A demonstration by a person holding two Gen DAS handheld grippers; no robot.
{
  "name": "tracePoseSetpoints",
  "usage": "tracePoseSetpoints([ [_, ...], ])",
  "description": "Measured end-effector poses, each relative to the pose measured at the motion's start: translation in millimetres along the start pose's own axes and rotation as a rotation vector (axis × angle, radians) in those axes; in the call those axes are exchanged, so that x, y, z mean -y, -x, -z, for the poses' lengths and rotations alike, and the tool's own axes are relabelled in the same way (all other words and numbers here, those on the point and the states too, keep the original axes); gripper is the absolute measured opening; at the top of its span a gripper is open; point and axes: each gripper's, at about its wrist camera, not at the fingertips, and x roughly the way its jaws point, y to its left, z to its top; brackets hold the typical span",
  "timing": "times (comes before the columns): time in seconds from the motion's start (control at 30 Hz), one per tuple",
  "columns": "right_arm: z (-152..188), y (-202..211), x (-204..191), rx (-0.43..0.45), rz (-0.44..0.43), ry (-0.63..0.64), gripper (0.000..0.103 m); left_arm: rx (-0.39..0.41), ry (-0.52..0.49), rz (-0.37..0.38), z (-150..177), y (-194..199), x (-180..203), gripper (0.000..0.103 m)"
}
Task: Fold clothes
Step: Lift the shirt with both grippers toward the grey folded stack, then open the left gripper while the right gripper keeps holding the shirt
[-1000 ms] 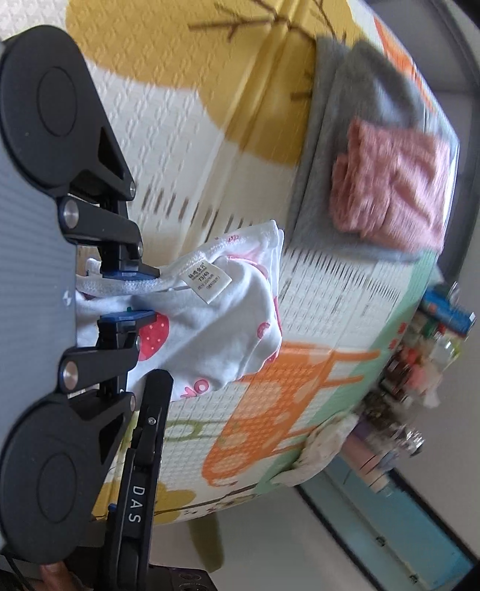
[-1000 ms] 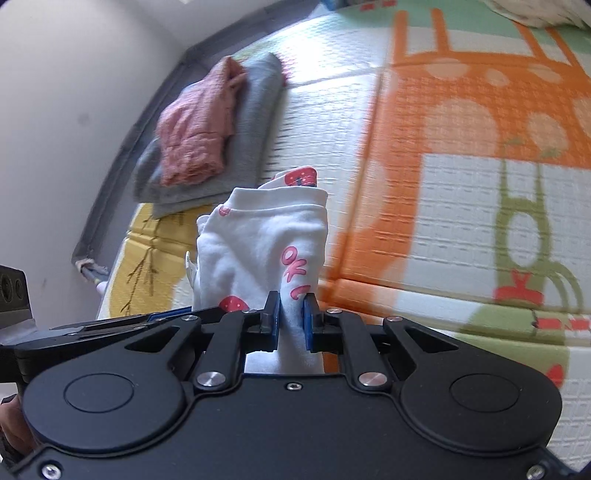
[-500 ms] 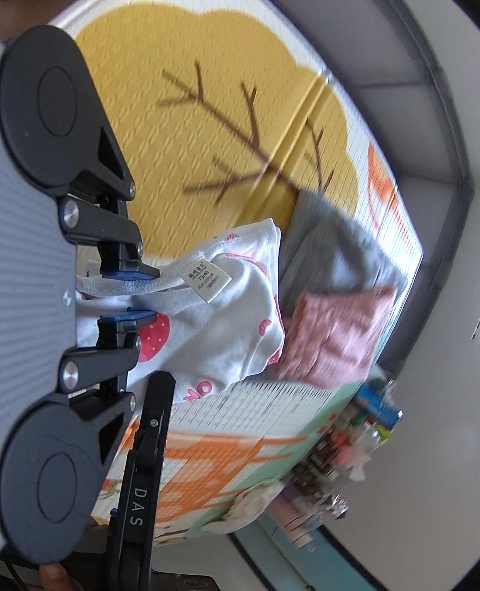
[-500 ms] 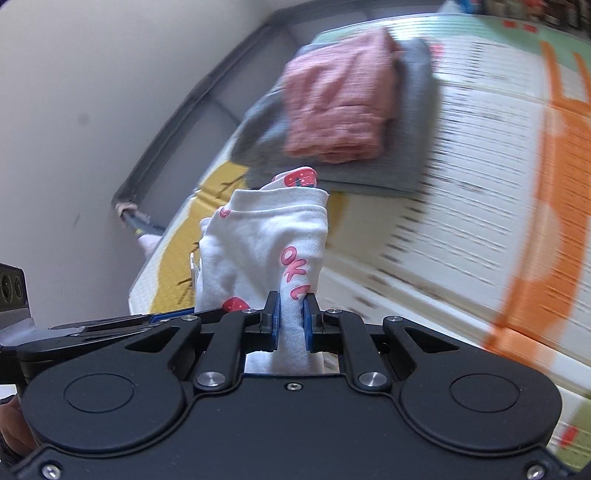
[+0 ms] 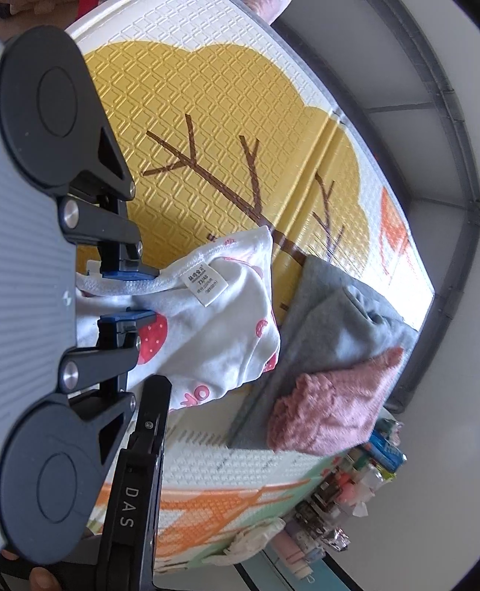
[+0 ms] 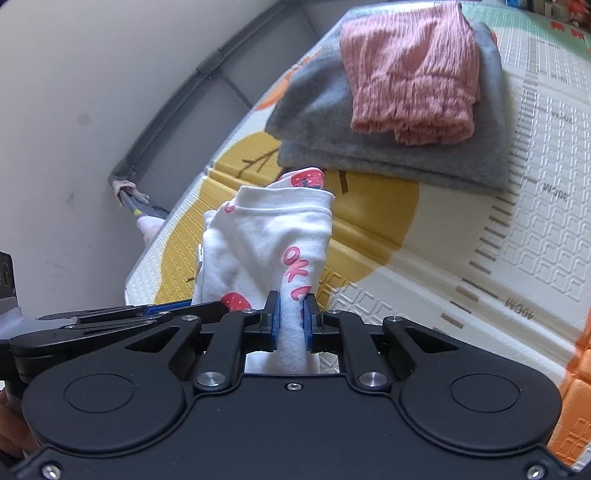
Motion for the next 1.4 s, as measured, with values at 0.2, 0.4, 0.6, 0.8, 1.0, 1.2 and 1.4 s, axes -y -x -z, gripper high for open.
tracePoseSetpoints([
  [0.2, 4.6, -18.3, 1.3, -0.034, 0.026, 0.005, 0.011, -0.036, 0.007, -0.007, 4.7, -12.7, -7.3, 0.019],
  [0.4, 7.0, -28.0, 4.0, -0.057, 0.054, 0.016, 0.011, -0.058, -0.009, -0.021, 6.7, -21.2, -6.1, 0.021],
  [0.6, 7.9, -33.4, 7.1, -0.072, 0.070, 0.020, 0.011, -0.070, -0.021, -0.065, 6.4, -23.6, -5.0, 0.039],
  [0.8, 5.9, -33.1, 10.4, -0.085, 0.052, 0.004, 0.015, -0.071, -0.039, -0.101, 5.1, -22.5, -3.0, 0.048],
  [1.0, -0.8, -18.1, 5.0, -0.051, 0.045, 0.019, 0.018, -0.054, -0.081, -0.180, 0.5, -10.2, 2.6, 0.050],
  [1.2, -10.0, 4.0, -3.0, 0.009, 0.039, 0.046, 0.025, 0.006, -0.099, -0.214, -6.5, 12.9, 7.1, 0.050],
  [1.4, -22.2, 16.2, -10.4, 0.055, 0.016, 0.075, 0.013, 0.039, -0.083, -0.071, -10.0, 20.7, 17.7, 0.047],
])
